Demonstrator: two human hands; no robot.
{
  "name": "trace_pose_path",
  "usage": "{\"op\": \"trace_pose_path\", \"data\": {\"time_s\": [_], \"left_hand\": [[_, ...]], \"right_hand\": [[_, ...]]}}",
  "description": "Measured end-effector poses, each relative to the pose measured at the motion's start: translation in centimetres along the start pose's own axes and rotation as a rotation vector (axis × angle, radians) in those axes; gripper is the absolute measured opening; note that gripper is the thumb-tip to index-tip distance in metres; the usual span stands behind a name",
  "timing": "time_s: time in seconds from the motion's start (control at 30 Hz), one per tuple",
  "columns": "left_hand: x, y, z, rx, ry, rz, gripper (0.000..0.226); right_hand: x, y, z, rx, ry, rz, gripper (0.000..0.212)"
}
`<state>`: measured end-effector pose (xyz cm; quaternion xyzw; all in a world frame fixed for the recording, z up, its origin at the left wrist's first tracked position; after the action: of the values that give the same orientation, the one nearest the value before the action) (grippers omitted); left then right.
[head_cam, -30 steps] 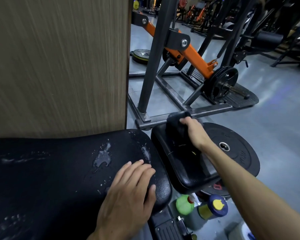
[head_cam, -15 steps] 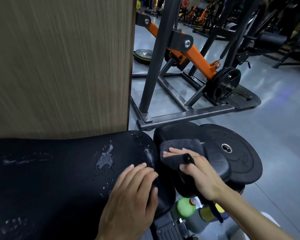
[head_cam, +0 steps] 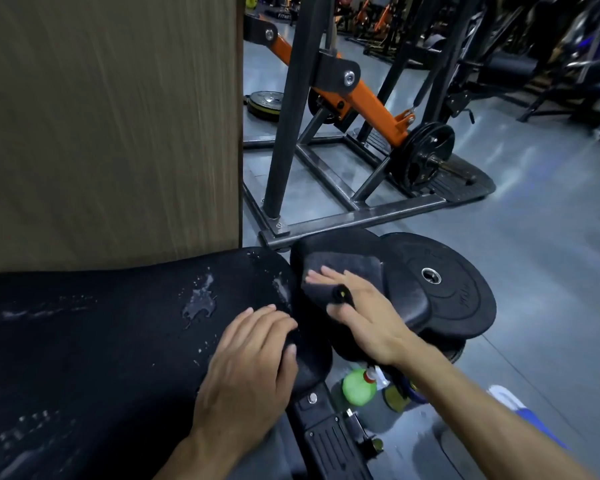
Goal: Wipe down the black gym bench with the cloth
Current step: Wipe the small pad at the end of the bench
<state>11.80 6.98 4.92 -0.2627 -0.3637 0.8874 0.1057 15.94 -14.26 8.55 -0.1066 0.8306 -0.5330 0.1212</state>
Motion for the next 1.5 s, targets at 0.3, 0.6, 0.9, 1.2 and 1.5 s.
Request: {"op": "trace_pose_path", "data": {"time_s": [0.3, 0.6, 0.9, 1.2, 1.5], "left_hand": [[0.2, 0.4, -0.2, 0.011, 0.038, 0.019, 0.027], [-0.2, 1.5, -1.2, -0.009, 0.106, 0.07, 0.028], [-0.2, 1.5, -1.3, -0.002, 0.114, 0.125, 0.026], [-0.1, 1.1, -0.8, -0.052, 0.048, 0.034, 0.031], [-0.1, 0.5, -0.1, -0.117, 0.022, -0.002, 0.039]], "right_hand": [[1.5, -1.5, 5.2, 0.079, 0.138, 0.124, 0.063], [-13.5, 0.8, 4.4, 0.228, 0.27, 0.083, 0.036], [-0.9, -0.1, 2.7, 0.053, -0.047, 0.02, 0.061], [-11.5, -1.4, 7.7, 0.151, 0.315, 0.104, 0.054], [-0.2, -2.7, 7.7, 0.113, 0.452, 0.167, 0.07]]}}
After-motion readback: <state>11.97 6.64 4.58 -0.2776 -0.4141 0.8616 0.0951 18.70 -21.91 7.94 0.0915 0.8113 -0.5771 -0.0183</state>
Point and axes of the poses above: each hand's wrist, its own x-axis away from the middle knuckle, its own y-axis out of the palm, z = x × y, the point moved 1 cm from there along -x, towards the middle knuckle, and after that the axes turned 13 degrees about x, right-handed, at the moved point
